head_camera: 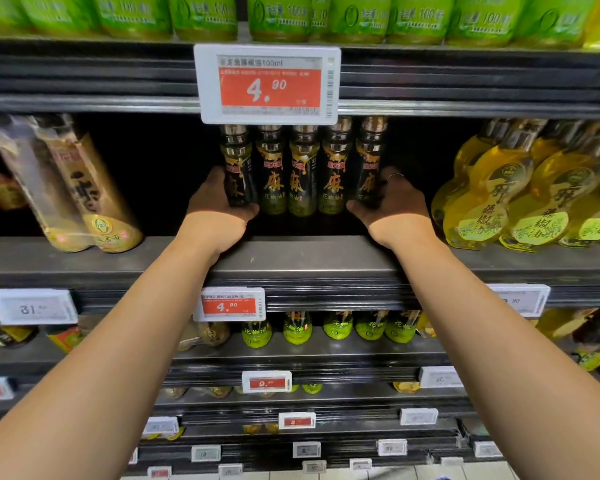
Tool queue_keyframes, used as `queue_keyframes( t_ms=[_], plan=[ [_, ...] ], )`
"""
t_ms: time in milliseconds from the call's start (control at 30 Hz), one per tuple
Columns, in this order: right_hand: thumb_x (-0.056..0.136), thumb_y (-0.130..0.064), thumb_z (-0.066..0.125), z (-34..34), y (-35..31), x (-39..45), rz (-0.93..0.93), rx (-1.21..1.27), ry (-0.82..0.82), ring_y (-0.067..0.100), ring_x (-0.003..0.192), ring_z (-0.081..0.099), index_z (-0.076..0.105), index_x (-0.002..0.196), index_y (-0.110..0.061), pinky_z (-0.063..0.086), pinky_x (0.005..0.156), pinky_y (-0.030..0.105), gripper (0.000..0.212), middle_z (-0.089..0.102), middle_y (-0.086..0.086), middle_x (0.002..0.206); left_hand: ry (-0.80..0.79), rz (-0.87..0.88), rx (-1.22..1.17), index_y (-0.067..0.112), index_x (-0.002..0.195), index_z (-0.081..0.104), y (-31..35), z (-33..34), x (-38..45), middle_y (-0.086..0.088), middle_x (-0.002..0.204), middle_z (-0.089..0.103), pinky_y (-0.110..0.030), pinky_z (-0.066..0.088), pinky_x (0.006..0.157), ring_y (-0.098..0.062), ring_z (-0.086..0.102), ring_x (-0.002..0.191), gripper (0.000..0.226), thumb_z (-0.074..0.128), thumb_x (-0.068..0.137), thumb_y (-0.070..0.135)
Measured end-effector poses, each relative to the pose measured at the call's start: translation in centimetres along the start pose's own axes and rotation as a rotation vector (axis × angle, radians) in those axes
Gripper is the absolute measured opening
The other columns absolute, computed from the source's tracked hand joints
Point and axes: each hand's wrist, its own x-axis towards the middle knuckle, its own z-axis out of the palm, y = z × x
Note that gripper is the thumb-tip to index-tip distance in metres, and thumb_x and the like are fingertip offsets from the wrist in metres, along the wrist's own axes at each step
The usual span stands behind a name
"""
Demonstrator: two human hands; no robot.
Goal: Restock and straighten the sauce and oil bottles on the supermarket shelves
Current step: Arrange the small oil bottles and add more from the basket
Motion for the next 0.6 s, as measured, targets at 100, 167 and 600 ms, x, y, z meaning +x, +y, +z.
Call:
queue_keyframes(
  t_ms=[100,167,600],
  plan=[
    [0.087,-0.037,0.078,0.1,0.1,0.1,-0.006,0.02,-0.021,0.03,0.13,0.057,0.046,0.143,-0.014,0.048,0.108,0.04,0.068,0.061,0.007,0.14,-0.013,-0.004,-0.004,0.016,0.14,0.048,0.1,0.0,0.0,-0.009,0.139,0.059,-0.041,0.043,0.105,-0.033,0.055,0.128,0.061,0.078,0.087,0.02],
    [0.087,-0.037,0.078,0.1,0.2,0.1,0.0,0.014,-0.023,0.03,0.13,0.057,0.045,0.145,-0.014,0.047,0.108,0.04,0.07,0.06,0.006,0.141,-0.014,-0.008,-0.009,0.015,0.139,0.048,0.1,0.1,0.0,-0.009,0.138,0.059,-0.041,0.044,0.104,-0.033,0.055,0.128,0.06,0.077,0.088,0.019],
    [0.086,-0.042,0.078,0.2,-0.5,0.1,-0.011,-0.03,-0.019,0.028,0.127,0.058,0.05,0.139,-0.017,0.045,0.103,0.031,0.065,0.064,0.004,0.136,-0.087,-0.005,-0.093,0.017,0.139,0.05,0.0,-1.3,0.3,-0.007,0.138,0.058,-0.035,0.041,0.099,-0.03,0.054,0.128,0.059,0.077,0.087,0.014]
  ],
)
